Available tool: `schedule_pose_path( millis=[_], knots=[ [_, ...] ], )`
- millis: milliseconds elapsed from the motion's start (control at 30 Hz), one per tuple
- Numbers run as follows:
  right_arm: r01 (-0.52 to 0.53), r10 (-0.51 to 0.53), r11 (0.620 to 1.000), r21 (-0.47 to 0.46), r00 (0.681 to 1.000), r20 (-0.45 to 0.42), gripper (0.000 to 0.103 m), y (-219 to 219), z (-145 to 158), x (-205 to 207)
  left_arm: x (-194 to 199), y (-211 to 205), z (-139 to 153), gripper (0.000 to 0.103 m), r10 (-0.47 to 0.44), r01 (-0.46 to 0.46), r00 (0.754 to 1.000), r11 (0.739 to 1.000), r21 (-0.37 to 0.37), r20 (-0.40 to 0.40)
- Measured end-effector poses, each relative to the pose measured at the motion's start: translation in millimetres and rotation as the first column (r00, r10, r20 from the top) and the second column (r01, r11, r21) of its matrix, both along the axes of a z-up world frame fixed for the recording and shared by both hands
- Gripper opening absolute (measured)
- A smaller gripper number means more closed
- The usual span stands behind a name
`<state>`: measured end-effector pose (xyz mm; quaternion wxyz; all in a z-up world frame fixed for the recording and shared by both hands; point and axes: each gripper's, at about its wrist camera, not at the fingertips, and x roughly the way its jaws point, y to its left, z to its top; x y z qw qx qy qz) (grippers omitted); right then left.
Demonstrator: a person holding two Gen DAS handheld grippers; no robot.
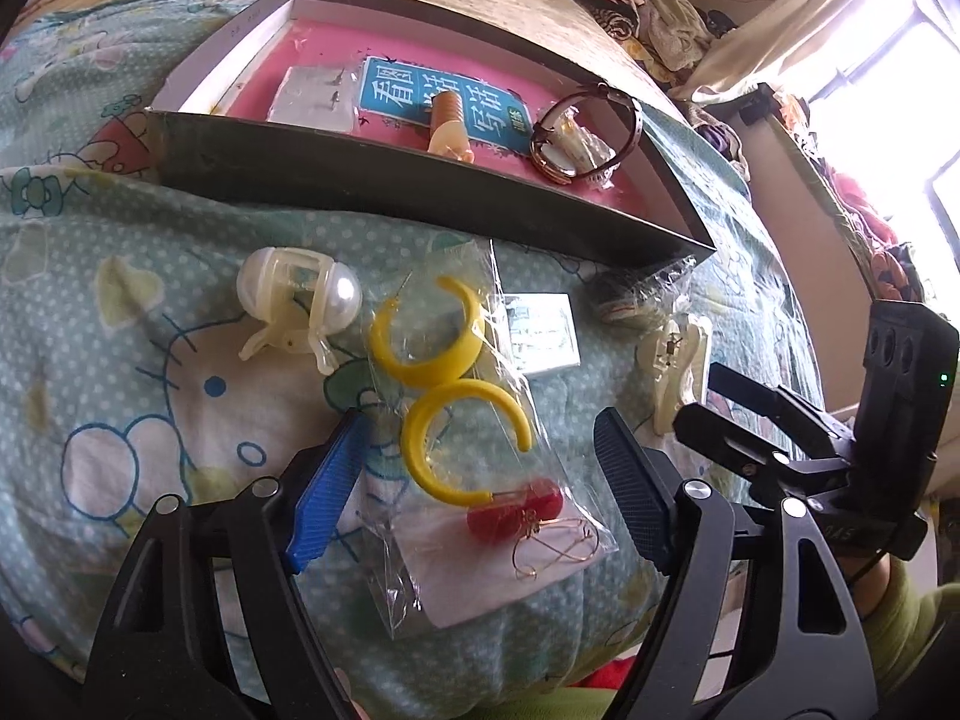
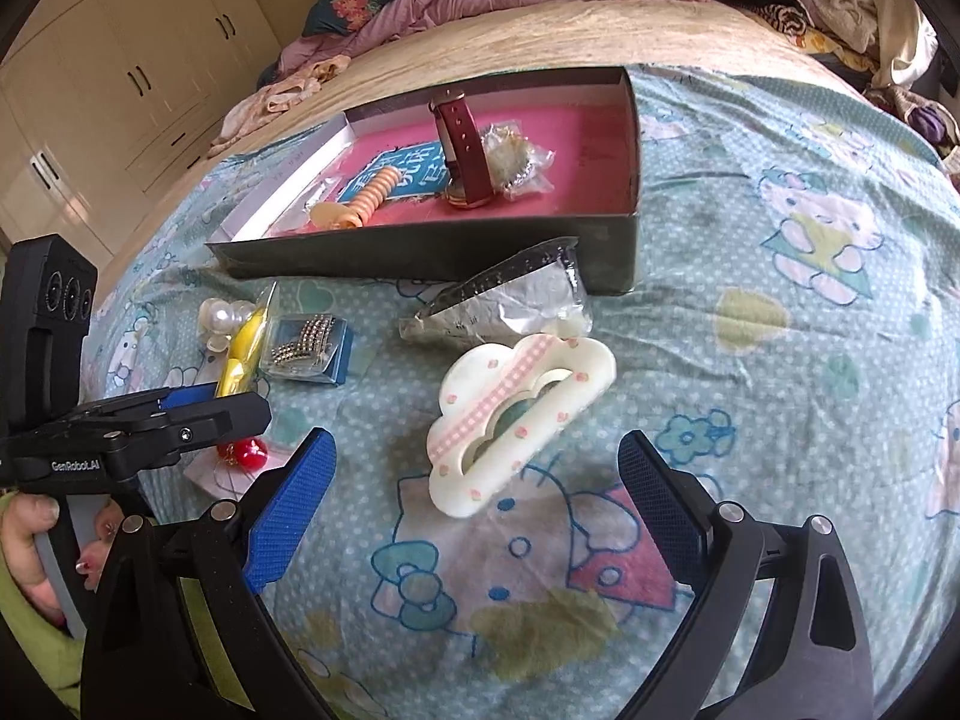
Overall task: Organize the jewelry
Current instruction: 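Close right tool on cloud clip while left tool grasps the bangle bag, then carry cloud clip in right tool into pink box while left tool carries bangle bag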
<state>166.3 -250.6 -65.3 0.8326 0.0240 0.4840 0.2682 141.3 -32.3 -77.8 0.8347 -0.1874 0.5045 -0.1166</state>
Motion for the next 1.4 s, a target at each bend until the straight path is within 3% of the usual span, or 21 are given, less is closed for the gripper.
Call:
schedule_pose_path(
  millis=[200,300,400,467,600,900,1167,1400],
  knots=[
    [0.022,-0.022,0.999,0.038,1.0,-0.009,0.078,7,-11,11,6,1,-1,0.069,0.009,-0.009,1.0,1.0,-0.006,0.002],
    [0.034,-0.034,0.999,0.04,0.999,0.013,0.064,5,-14,14,9,-1,-1,0.068,0.011,-0.011,1.0,1.0,0.007,0.009],
    [0.043,-0.045,0.997,0.064,0.999,0.019,0.049,-6,-15,17,9,-4,-2,0.053,0.012,-0.013,1.0,0.999,0.047,0.018],
    [0.031,-0.033,0.996,0.087,0.999,0.021,0.048,-11,-14,17,9,-4,-1,0.043,0.014,-0.016,1.0,0.998,0.062,0.023],
    [0.005,-0.009,0.996,0.091,0.999,0.045,0.045,-12,-7,11,4,-3,1,0.037,0.008,-0.01,0.999,0.998,0.066,0.036],
    [-0.059,0.047,0.994,0.088,0.99,0.131,0.044,-8,25,-6,-20,2,24,0.034,-0.002,-0.007,0.993,0.997,0.079,0.119],
    [-0.084,0.064,0.992,0.096,0.979,0.194,0.044,-4,50,-10,-30,21,58,0.034,0.05,-0.076,0.974,0.991,0.113,0.221],
    [-0.101,0.075,0.99,0.098,0.969,0.235,0.044,2,65,-7,-30,36,70,0.034,0.09,-0.129,0.962,0.982,0.135,0.259]
  ],
)
